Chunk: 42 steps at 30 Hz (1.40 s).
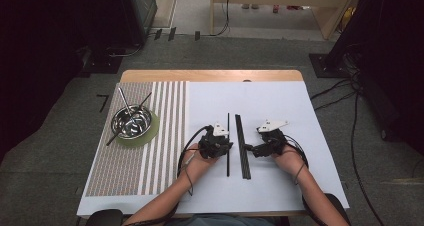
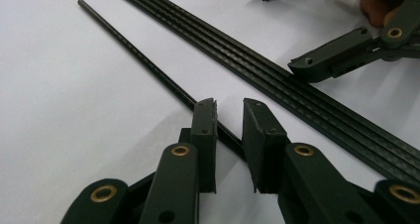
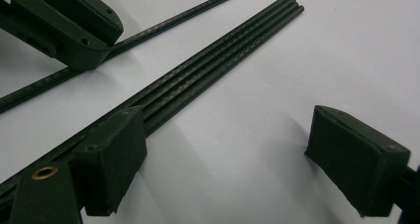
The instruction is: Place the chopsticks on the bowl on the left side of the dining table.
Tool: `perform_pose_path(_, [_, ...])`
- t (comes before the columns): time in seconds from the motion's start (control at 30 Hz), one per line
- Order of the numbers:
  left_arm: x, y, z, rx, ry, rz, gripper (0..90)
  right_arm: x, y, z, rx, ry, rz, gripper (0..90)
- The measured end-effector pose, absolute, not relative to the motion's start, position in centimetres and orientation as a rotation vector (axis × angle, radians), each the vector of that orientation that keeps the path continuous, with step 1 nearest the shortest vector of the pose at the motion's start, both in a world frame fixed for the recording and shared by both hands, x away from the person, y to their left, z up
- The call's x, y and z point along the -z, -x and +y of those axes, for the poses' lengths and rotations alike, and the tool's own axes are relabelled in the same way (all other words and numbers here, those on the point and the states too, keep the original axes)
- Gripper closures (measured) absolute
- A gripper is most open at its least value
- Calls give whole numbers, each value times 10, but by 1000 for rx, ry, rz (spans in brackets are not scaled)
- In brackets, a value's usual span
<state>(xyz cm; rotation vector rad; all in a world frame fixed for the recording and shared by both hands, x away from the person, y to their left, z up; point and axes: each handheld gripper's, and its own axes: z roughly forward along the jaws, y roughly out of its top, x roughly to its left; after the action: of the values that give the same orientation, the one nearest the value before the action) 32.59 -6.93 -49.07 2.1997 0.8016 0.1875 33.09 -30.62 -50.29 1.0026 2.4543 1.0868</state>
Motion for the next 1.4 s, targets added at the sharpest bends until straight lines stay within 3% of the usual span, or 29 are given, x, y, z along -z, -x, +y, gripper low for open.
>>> perform_pose_path(1.4, [486, -341, -45, -181, -2211, 907, 839, 503, -331, -306, -1088, -1000, 2453, 151])
